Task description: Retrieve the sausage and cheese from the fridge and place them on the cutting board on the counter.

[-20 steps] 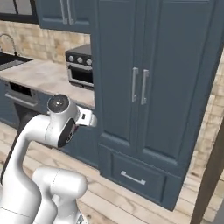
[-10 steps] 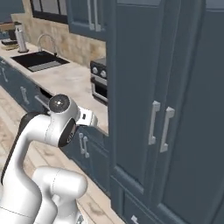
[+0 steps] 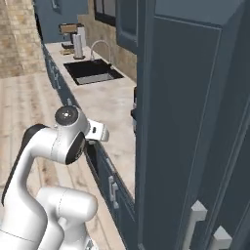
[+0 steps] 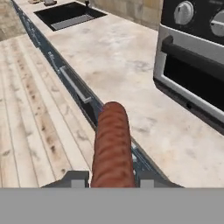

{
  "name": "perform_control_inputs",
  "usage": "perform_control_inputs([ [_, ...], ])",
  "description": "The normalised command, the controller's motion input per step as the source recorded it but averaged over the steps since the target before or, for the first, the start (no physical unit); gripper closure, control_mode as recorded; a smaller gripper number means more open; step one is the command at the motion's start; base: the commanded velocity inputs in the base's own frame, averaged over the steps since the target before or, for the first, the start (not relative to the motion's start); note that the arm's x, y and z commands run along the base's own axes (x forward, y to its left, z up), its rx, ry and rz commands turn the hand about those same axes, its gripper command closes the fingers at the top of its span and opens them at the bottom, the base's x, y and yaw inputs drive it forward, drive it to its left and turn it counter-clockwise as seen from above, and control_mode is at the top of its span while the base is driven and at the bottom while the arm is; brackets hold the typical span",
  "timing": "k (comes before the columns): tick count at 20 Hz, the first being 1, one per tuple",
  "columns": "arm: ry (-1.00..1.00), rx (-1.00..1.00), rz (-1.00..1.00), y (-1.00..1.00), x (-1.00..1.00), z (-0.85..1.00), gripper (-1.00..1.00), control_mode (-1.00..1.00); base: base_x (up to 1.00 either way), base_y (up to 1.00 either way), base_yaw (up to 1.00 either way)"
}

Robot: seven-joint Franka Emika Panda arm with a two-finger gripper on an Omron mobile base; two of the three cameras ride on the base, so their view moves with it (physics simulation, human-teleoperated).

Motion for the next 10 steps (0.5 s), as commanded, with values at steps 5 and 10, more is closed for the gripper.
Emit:
perform_control_inputs([
  [5, 0.0, 0.0, 0.0, 0.0, 0.0, 0.0, 1.0, 1.0, 1.0, 0.06, 0.53],
  [10, 0.0, 0.0, 0.0, 0.0, 0.0, 0.0, 1.0, 1.0, 1.0, 0.05, 0.53],
])
